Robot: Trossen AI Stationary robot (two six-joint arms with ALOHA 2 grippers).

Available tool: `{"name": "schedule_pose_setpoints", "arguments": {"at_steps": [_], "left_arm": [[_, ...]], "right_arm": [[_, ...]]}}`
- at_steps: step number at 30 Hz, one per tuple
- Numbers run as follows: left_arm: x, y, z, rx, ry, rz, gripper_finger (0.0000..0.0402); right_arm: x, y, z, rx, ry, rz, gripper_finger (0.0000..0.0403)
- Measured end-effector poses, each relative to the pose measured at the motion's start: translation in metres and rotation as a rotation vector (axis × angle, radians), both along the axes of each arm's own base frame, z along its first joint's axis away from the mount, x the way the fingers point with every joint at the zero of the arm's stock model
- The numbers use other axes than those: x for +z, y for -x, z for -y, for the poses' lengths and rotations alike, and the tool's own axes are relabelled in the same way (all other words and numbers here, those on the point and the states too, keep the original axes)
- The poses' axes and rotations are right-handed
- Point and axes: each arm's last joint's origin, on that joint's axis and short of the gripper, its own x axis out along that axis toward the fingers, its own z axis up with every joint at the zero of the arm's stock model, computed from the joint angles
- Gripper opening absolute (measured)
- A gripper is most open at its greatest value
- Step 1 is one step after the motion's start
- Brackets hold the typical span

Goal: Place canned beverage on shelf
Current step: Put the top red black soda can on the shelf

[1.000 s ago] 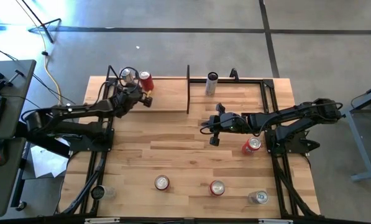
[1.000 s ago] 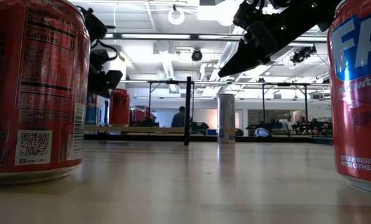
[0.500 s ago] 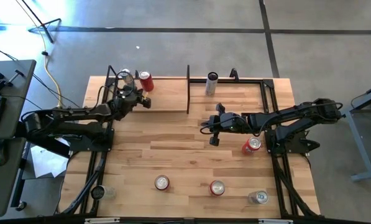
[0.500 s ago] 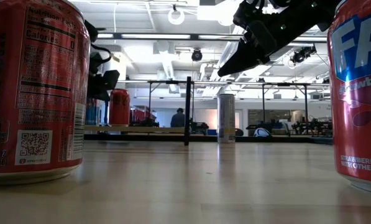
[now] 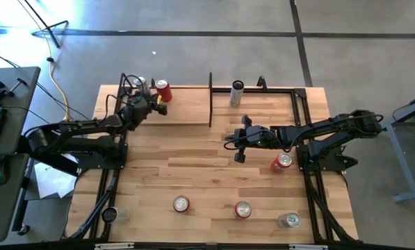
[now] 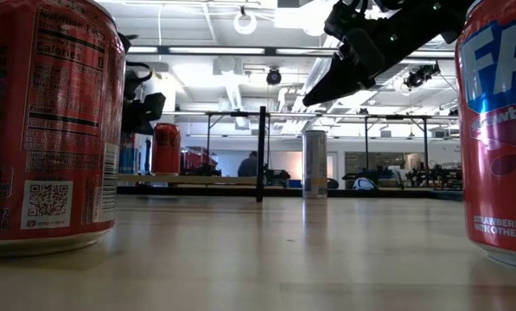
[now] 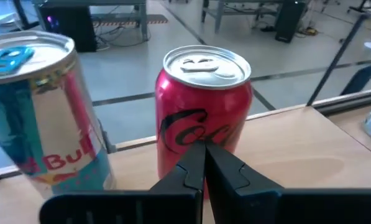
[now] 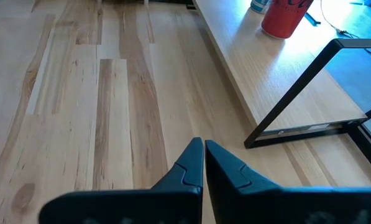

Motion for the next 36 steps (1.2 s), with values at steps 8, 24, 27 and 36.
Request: {"name": "schedule_pose_setpoints", "arguments": {"at_steps": [8,24,27,36], "left_arm": [[0.001,0.008,-0.010,0.023,-0.002,0.016,0.0000],[0.013,0.003,0.013,-0.187,0.002,0.027,0.0000],[0.010,-0.005,0.019,-0.264,0.022,0.034,0.0000],[-0.008,-0.024,0.010,-0.198,0.002,0.020,0.0000]], "right_arm": [[0.000,0.000,0.000,0.000,0.000,0.000,0.0000],[0.000,0.000,0.000,0.000,0.000,-0.004,0.0000],[0.000,0.000,0.000,0.000,0.001,0.000,0.0000],[0.000,0.000,0.000,0.000,0.001,0.001,0.0000]]}}
